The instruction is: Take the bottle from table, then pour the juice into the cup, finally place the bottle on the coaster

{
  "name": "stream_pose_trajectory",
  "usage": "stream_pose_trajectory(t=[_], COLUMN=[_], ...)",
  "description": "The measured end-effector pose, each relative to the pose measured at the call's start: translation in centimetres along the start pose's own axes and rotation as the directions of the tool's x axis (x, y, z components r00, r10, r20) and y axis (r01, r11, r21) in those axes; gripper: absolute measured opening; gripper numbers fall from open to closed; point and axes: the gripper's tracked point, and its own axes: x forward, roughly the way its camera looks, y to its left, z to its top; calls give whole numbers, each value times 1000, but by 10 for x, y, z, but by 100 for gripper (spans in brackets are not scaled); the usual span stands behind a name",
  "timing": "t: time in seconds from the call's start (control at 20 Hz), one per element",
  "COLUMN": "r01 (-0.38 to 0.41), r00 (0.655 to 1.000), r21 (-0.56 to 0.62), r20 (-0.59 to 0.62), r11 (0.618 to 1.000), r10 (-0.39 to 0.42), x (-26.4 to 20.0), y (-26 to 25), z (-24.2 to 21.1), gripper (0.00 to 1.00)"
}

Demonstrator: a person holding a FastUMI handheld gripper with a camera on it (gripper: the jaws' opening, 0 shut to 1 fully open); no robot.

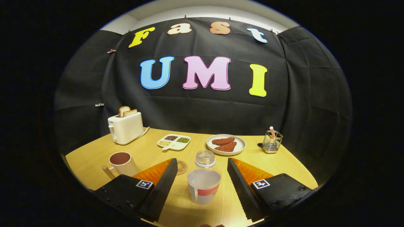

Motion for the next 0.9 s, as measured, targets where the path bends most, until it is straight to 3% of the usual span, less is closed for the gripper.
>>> stream_pose_trajectory(t=[0.45, 0.9], r01=[23, 21], r00=[998, 998], r21=[50, 75], r20=[-51, -60], r11=[998, 997], r10=[-21, -17], x=[26, 38], y=[-12, -12], z=[-53, -65], gripper=[98, 98])
